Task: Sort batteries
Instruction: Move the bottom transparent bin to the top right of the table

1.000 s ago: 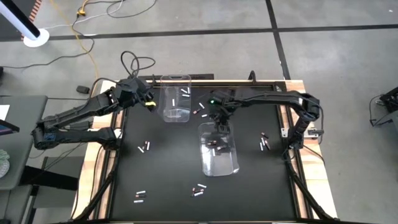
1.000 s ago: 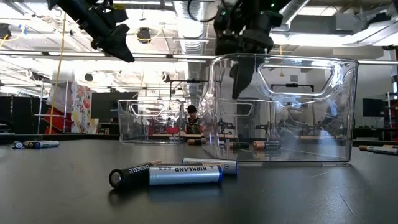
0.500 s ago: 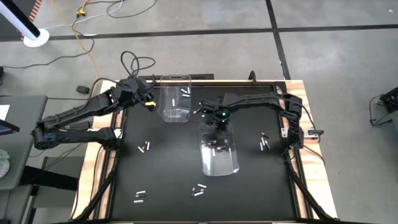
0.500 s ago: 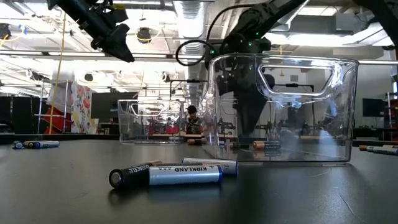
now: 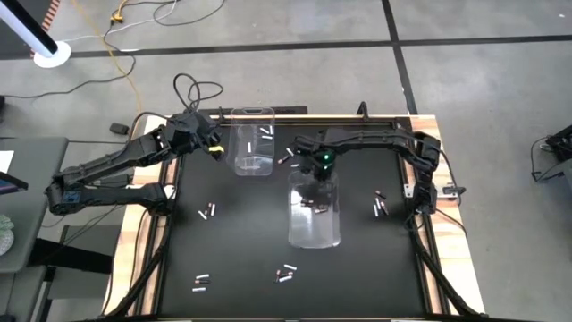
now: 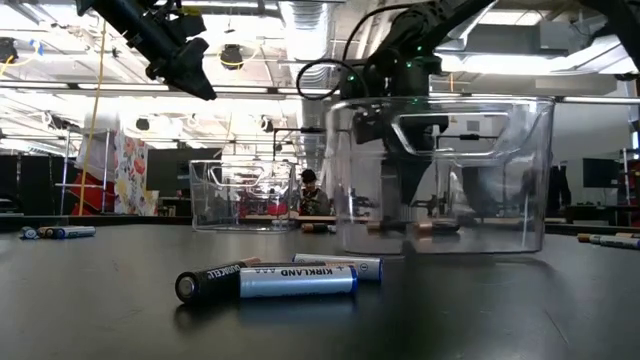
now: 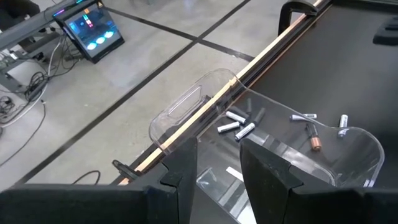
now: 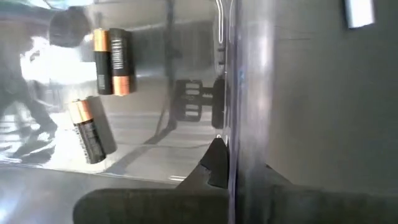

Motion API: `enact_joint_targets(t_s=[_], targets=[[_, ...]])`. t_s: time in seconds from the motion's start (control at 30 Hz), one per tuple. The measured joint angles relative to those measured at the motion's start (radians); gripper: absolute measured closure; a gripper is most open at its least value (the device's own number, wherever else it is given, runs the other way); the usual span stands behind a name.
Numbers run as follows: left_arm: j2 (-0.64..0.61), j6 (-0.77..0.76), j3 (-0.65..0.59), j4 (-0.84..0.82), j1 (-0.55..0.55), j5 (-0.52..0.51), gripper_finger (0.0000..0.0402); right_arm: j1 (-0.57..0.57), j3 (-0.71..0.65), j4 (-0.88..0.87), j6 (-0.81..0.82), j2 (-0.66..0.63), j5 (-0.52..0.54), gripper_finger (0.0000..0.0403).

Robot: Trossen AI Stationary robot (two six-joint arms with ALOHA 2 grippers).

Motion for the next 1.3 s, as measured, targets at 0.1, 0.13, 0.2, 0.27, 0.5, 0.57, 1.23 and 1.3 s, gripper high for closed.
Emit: enact_joint_targets(t_s=[0.1,0.13,0.2,0.27,0.5,0.57,1.23,1.3], targets=[[0.000,-0.012,0.000,0.000,0.000,0.000,0.0286,-0.023,0.000,-0.009,-0.039,-0.037,0.002,0.0400],[0.000,-0.013,0.000,0.000,0.000,0.000,0.0286,-0.031,0.000,-0.013,-0.051,-0.049,0.002,0.0400],[0.000,-0.015,0.000,0.000,0.000,0.000,0.0286,-0.053,0.000,-0.028,-0.071,-0.073,0.001,0.0401],[0.000,-0.026,0.000,0.000,0.000,0.000,0.0286,-0.082,0.000,-0.050,-0.082,-0.095,-0.003,0.0401],[0.000,-0.042,0.000,0.001,0.000,0.000,0.0286,-0.229,0.000,-0.102,-0.133,-0.128,-0.003,0.0402],[0.000,-0.042,0.000,0.001,0.000,0.000,0.0286,-0.272,0.000,-0.108,-0.176,-0.131,-0.004,0.0402],[0.000,-0.160,0.000,0.020,0.000,0.000,0.0286,-0.544,0.076,-0.055,-0.599,-0.051,-0.009,0.0403],[0.000,-0.172,0.000,0.026,0.000,-0.001,0.0286,-0.543,0.153,-0.106,-0.600,0.022,-0.009,0.0403]])
